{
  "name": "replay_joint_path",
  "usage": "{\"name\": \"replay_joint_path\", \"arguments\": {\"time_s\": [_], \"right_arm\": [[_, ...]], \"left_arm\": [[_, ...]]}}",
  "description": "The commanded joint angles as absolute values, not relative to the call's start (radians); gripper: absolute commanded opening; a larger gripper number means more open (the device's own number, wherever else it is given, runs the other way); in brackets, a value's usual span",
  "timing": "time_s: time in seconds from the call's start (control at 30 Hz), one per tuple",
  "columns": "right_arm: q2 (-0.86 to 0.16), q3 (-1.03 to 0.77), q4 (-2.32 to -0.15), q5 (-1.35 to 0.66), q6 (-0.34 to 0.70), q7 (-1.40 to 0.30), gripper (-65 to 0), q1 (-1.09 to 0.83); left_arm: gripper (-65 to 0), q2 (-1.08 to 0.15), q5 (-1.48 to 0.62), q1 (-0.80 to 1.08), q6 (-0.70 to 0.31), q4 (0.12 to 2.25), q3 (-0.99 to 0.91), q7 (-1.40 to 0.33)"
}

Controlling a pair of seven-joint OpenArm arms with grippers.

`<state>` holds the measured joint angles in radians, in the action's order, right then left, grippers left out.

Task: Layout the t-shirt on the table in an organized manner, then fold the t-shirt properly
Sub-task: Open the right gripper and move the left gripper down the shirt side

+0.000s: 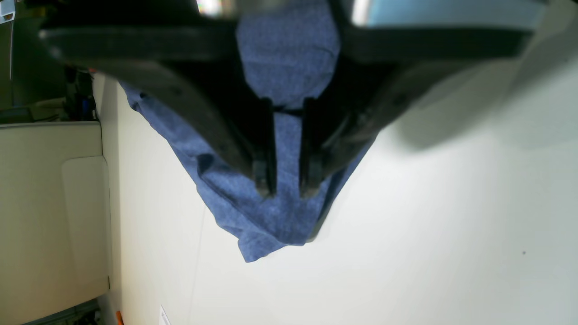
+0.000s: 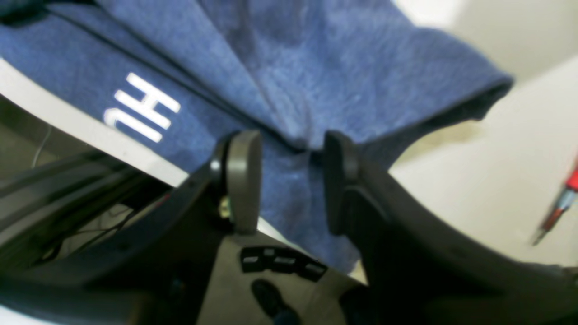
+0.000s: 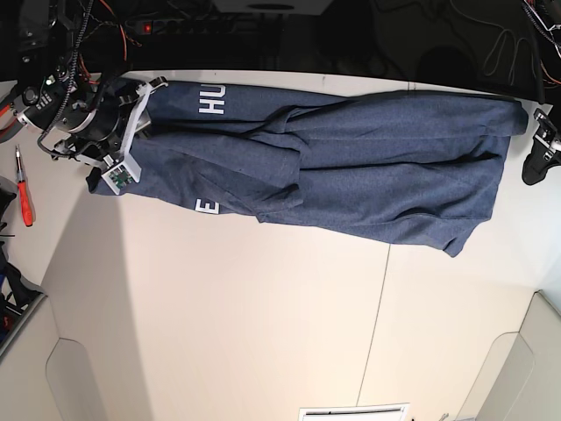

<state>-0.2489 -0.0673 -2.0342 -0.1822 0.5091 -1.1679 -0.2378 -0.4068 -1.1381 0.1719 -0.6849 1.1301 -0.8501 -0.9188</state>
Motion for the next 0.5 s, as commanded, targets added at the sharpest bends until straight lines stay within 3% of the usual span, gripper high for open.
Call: {"name": "replay_joint_path", "arguments": {"time_s": [0.0, 0.17, 0.2, 0.33, 0.47], "right_arm": [[-0.255, -0.072, -2.076, -0.195, 0.513, -1.147, -41.8, -0.231], [-0.245, -0.072, -2.192, -0.251, 0.512, -1.080, -41.8, -0.231], [-0.242, -0.072, -2.206, -0.269, 0.513, -1.064, -41.8, -0.231], [-0.212, -0.072, -2.212, -0.343, 0.513, -1.043, -41.8, -0.229], [-0.181, -0.072, -2.212, -0.387, 0.513, -1.039, -41.8, -0.224]], "left_arm": [[-55.0, -0.429, -1.168, 0.170, -0.698, 1.147, -0.856, -0.888], [-54.2, -0.429, -1.170, 0.169, -0.698, 1.147, -0.873, -0.807], [-51.0, -0.429, -1.165, 0.169, -0.698, 1.147, -0.873, -0.807], [-25.4, -0.429, -1.043, 0.169, -0.698, 1.147, -0.864, -0.790], [-23.1, -0.429, -0.915, 0.169, -0.698, 1.146, -0.863, -0.746]]}}
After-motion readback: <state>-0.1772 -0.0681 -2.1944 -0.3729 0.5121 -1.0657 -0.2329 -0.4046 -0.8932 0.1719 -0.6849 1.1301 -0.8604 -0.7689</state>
